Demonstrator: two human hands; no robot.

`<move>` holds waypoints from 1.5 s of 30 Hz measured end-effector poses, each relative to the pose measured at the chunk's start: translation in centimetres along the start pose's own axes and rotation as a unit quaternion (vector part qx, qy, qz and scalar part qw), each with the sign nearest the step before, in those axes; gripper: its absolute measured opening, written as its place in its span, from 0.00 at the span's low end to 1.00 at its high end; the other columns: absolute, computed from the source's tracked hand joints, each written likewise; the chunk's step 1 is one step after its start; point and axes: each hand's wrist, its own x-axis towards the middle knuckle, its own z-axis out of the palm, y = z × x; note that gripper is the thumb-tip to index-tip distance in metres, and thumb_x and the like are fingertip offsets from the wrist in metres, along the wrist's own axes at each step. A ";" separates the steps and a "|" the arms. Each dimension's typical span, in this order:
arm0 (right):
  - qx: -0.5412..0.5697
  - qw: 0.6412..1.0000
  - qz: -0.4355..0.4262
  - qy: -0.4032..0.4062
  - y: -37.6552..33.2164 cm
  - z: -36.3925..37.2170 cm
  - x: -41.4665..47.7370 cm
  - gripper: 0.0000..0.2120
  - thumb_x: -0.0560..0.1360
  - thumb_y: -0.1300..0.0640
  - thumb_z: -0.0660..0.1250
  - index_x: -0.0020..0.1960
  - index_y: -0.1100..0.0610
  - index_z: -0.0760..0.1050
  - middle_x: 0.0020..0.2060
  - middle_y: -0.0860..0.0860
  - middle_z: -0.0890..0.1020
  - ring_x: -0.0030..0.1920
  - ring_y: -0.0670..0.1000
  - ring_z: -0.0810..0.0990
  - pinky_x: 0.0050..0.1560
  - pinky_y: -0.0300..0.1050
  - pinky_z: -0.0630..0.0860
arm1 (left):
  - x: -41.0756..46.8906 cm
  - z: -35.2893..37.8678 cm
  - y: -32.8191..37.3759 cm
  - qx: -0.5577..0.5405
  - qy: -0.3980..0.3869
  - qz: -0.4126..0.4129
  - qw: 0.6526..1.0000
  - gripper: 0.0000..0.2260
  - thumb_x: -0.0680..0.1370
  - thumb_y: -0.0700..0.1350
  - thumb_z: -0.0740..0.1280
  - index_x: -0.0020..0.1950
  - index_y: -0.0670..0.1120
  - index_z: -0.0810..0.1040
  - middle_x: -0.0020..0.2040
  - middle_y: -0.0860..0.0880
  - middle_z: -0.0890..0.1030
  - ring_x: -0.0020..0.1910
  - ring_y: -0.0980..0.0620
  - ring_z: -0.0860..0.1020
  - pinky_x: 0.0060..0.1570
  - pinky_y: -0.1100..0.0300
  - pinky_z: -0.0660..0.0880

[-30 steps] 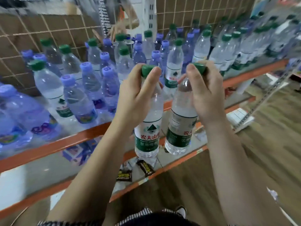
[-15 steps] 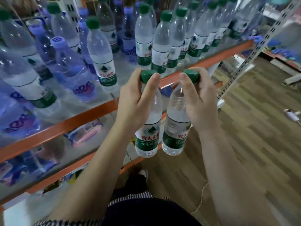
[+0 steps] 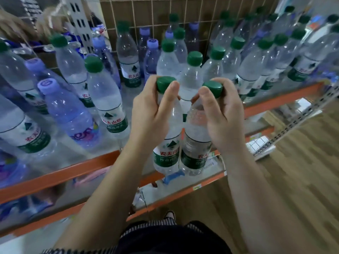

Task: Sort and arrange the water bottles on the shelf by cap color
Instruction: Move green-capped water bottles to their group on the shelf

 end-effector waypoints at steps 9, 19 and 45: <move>0.064 0.991 -0.073 -0.090 1.2 2.6 4.4 0.07 0.81 0.55 0.62 0.52 0.60 0.69 0.35 0.47 0.74 0.34 0.46 0.74 0.35 0.40 0.73 | 6.1 -1.0 -1.1 0.125 0.164 0.011 0.979 0.10 0.82 0.53 0.58 0.46 0.49 0.69 0.32 0.57 0.74 0.31 0.59 0.72 0.34 0.64 0.68; 0.098 0.977 -0.077 -0.173 2.2 3.7 6.7 0.09 0.81 0.56 0.63 0.53 0.62 0.68 0.37 0.52 0.78 0.35 0.44 0.75 0.39 0.34 0.70 | 11.1 0.5 -4.7 0.226 0.207 -0.014 0.952 0.13 0.83 0.47 0.61 0.53 0.36 0.71 0.40 0.50 0.75 0.37 0.51 0.73 0.39 0.57 0.67; 0.094 0.982 -0.103 -0.126 1.4 9.4 8.8 0.12 0.81 0.59 0.63 0.54 0.68 0.69 0.41 0.57 0.80 0.38 0.52 0.77 0.40 0.40 0.73 | -0.7 -4.9 -2.7 0.247 0.159 -0.029 0.956 0.12 0.82 0.48 0.59 0.52 0.43 0.79 0.44 0.51 0.82 0.44 0.56 0.81 0.42 0.64 0.77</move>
